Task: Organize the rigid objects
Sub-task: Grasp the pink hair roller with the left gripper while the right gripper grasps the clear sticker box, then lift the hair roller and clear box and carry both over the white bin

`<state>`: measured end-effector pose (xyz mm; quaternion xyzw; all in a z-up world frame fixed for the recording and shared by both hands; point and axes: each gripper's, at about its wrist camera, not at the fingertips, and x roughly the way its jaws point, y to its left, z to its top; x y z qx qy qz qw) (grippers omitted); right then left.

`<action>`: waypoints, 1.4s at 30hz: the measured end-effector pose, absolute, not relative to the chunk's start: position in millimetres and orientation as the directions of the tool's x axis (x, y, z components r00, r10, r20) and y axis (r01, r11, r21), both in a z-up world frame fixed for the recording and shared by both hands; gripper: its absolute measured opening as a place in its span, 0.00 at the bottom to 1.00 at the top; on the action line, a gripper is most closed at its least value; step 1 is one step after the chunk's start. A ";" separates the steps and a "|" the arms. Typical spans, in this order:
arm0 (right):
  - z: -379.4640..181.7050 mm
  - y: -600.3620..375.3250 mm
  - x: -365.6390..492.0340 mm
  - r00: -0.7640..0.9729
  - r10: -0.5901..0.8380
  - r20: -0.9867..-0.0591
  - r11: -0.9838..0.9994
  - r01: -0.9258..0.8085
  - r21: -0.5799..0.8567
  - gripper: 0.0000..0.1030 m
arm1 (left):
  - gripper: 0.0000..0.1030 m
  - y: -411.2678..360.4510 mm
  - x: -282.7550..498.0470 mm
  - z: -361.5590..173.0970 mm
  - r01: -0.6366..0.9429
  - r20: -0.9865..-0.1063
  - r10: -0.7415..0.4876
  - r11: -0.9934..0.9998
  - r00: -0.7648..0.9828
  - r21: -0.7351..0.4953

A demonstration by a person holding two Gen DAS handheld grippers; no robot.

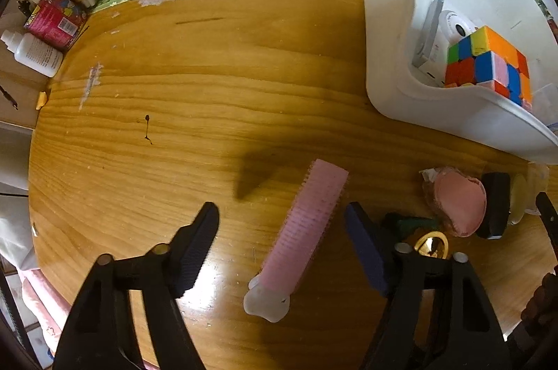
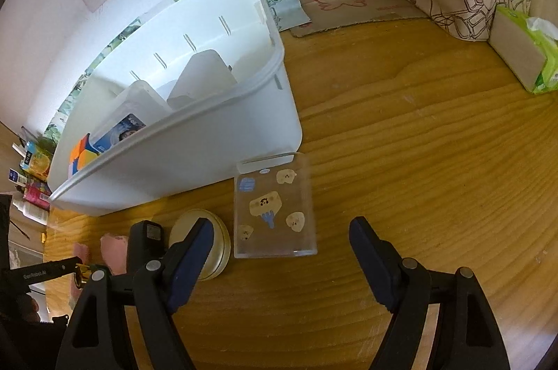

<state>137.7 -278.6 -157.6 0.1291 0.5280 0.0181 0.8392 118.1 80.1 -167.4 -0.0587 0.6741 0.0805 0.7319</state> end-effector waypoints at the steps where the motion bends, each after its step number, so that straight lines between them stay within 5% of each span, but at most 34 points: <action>1: -158.1 -277.4 138.4 0.440 0.167 -0.882 0.967 0.103 0.234 0.75 | 0.67 80.6 119.2 -168.6 -0.199 -0.997 0.035 0.980 0.073 0.020; 12: -162.4 -273.1 140.9 0.429 0.162 -0.889 0.972 0.087 0.219 0.64 | 0.36 70.3 126.4 -181.9 -0.206 -0.999 -0.019 0.978 0.030 -0.025; 17: -162.5 -270.8 141.6 0.419 0.166 -0.893 0.974 0.074 0.216 0.50 | 0.27 77.2 125.9 -187.8 -0.218 -0.999 -0.037 0.975 0.027 -0.042; 42: -130.0 -283.3 126.9 0.479 0.199 -0.855 0.972 0.013 0.233 0.49 | 0.25 87.8 85.4 -157.3 -0.305 -0.996 -0.025 0.951 0.080 -0.048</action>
